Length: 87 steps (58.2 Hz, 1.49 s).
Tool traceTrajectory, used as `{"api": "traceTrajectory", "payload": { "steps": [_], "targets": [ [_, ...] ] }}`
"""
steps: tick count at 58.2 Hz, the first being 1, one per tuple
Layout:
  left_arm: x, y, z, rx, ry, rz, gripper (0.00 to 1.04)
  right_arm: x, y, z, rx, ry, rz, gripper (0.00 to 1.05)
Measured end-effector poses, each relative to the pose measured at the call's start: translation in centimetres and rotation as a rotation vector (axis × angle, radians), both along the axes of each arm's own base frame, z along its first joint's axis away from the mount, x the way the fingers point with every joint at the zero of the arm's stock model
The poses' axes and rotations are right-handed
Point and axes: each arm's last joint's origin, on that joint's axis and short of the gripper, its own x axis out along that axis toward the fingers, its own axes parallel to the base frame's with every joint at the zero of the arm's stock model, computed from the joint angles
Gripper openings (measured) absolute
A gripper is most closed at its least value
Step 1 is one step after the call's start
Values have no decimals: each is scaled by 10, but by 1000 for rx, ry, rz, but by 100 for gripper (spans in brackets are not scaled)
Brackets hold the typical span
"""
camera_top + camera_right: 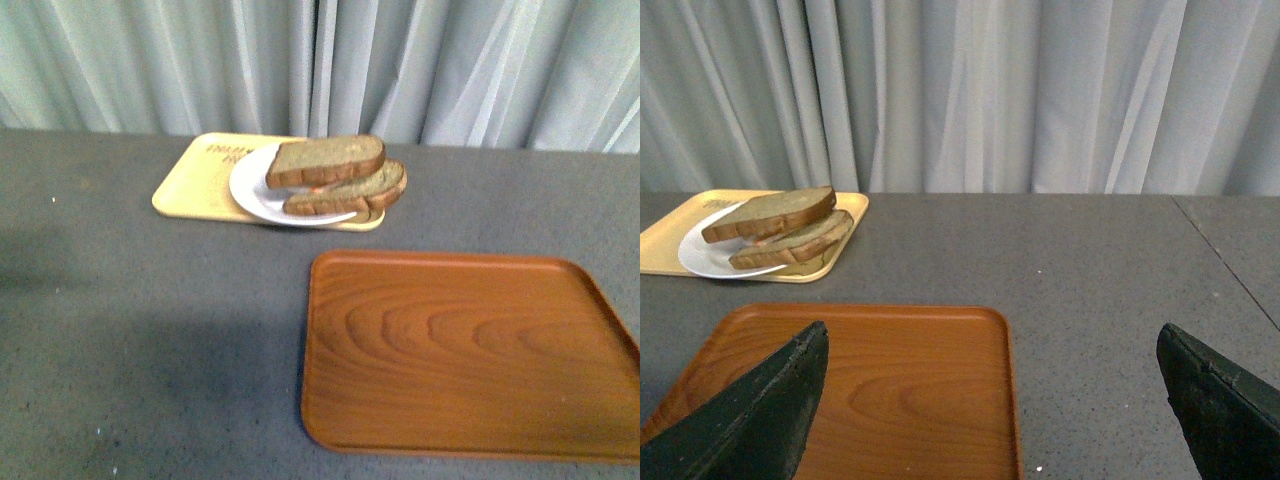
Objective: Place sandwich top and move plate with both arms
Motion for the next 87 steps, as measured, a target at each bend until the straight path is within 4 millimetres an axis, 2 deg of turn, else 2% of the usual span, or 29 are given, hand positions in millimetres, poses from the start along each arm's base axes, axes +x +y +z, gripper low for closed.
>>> {"api": "traceTrajectory", "payload": {
  "steps": [9, 13, 17, 25, 58, 61, 87],
  "targets": [
    [-16, 0, 10, 2, -16, 1, 2, 0, 0, 0, 0, 0, 0, 53],
    [-23, 0, 10, 2, -16, 0, 2, 0, 0, 0, 0, 0, 0, 43],
    [-29, 0, 9, 2, -8, 0, 2, 0, 0, 0, 0, 0, 0, 27],
    [-42, 0, 10, 2, -11, 1, 2, 0, 0, 0, -3, 0, -1, 2],
    [-76, 0, 10, 3, -8, 1, 2, 0, 0, 0, -2, 0, 0, 2],
    [-78, 0, 10, 3, -9, 1, 2, 0, 0, 0, -2, 0, 0, 6],
    [-95, 0, 12, 3, -14, 1, 2, 0, 0, 0, -2, 0, 0, 84]
  ]
}}
